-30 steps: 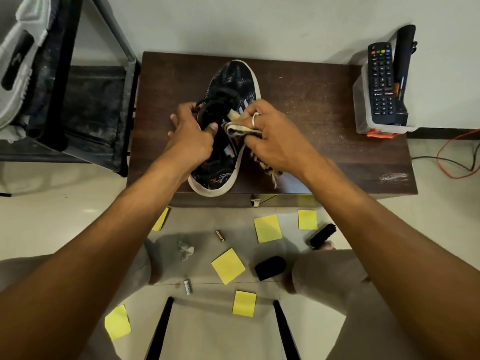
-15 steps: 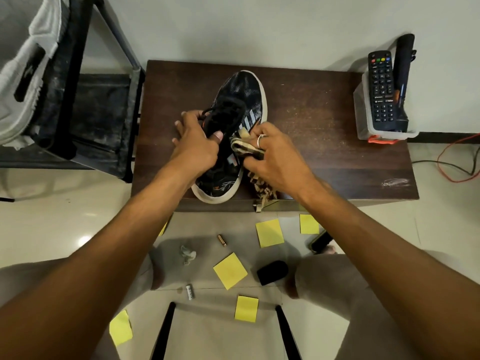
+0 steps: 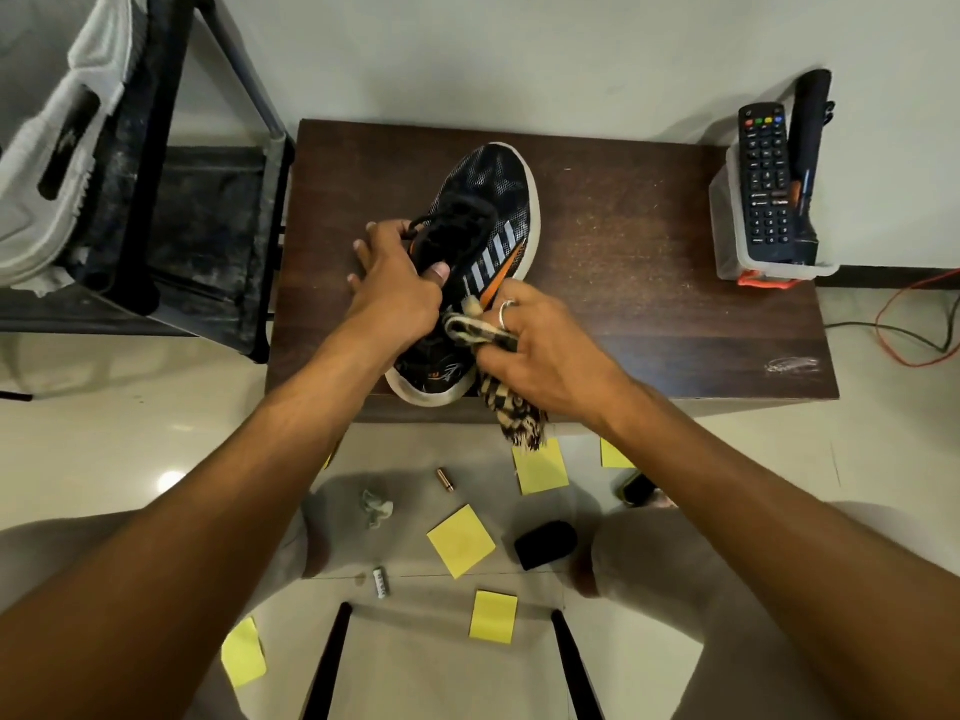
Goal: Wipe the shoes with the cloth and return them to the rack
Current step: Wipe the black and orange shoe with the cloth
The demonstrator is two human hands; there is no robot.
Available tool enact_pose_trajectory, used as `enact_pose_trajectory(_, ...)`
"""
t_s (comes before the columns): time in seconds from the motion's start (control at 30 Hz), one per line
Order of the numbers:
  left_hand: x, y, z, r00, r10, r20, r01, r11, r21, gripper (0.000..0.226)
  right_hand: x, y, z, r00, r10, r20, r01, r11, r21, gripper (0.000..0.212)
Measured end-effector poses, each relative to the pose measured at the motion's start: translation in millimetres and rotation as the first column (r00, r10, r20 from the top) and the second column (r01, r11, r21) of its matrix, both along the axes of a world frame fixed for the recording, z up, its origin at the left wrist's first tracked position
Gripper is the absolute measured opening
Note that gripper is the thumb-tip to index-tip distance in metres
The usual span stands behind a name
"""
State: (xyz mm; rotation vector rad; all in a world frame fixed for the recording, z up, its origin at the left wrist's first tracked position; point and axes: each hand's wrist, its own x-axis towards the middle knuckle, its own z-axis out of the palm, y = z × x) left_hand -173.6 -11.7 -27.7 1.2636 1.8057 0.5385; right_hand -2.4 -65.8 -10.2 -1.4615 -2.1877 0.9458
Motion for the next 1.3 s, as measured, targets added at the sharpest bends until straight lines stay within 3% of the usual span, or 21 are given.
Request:
enact_pose_trajectory(0.1,1,1,2,1.000,-0.013,-0.023,0.013,1.000,-0.003,0.046,0,-4,-2,1.000,0.006,-0.023,-0.006,1.000,0.003,0.009)
enact_pose_trajectory(0.27,0,1,2,1.000,-0.016,-0.024,0.016,1.000,-0.009,0.045,-2,12,-7,0.984,-0.151,0.099,0.136,0.980,0.147,0.021)
enact_pose_trajectory(0.47,3,-3,8,0.998,-0.045,-0.046,0.045,0.999,-0.013,0.045,-4,-4,-5,0.996,0.081,0.026,-0.082,0.996,0.031,0.013)
enact_pose_trajectory(0.53,3,-2,9,0.997,-0.053,-0.051,0.052,0.998,-0.019,0.046,0,3,-4,0.998,0.030,0.046,-0.033,0.998,0.056,0.012)
enact_pose_trajectory(0.67,2,-2,10,0.997,-0.061,-0.055,0.059,0.998,-0.022,0.045,0,18,-3,0.976,-0.180,0.121,0.166,0.979,0.123,0.028)
enact_pose_trajectory(0.77,3,-5,12,0.997,-0.055,-0.047,0.054,0.998,-0.021,0.046,-7,9,4,0.997,-0.030,0.069,0.031,1.000,-0.003,0.007)
enact_pose_trajectory(0.83,4,-5,12,0.997,-0.055,-0.054,0.054,0.998,-0.020,0.046,-9,4,7,0.997,0.077,0.011,-0.076,0.995,-0.066,0.022)
enact_pose_trajectory(0.9,4,-4,13,0.997,-0.053,-0.062,0.051,0.998,-0.027,0.046,-5,8,6,0.995,0.096,0.040,-0.094,0.994,-0.058,0.019)
enact_pose_trajectory(0.97,4,-4,14,0.996,-0.054,-0.065,0.052,0.998,-0.030,0.046,2,19,3,0.986,0.023,0.165,-0.035,0.997,0.069,0.011)
enact_pose_trajectory(1.03,3,-5,17,0.996,-0.069,-0.055,0.066,0.997,-0.050,0.047,12,31,-3,0.963,-0.111,0.247,0.073,0.985,0.156,0.030)
enact_pose_trajectory(1.1,2,-6,23,0.993,-0.091,-0.078,0.085,0.994,-0.072,0.050,20,39,-5,0.955,-0.180,0.234,0.143,0.975,0.169,0.036)
enact_pose_trajectory(1.17,1,-7,29,0.969,-0.152,-0.194,0.152,0.988,-0.018,0.054,24,41,-5,0.963,-0.183,0.199,0.150,0.974,0.171,0.036)
enact_pose_trajectory(1.23,0,-8,36,0.918,-0.187,-0.349,0.251,0.957,0.146,0.060,24,41,-3,0.967,-0.201,0.155,0.174,0.970,0.171,0.035)
enact_pose_trajectory(1.3,4,-11,43,0.900,-0.211,-0.382,0.325,0.908,0.264,0.077,22,42,-2,0.963,-0.237,0.125,0.217,0.963,0.161,0.035)
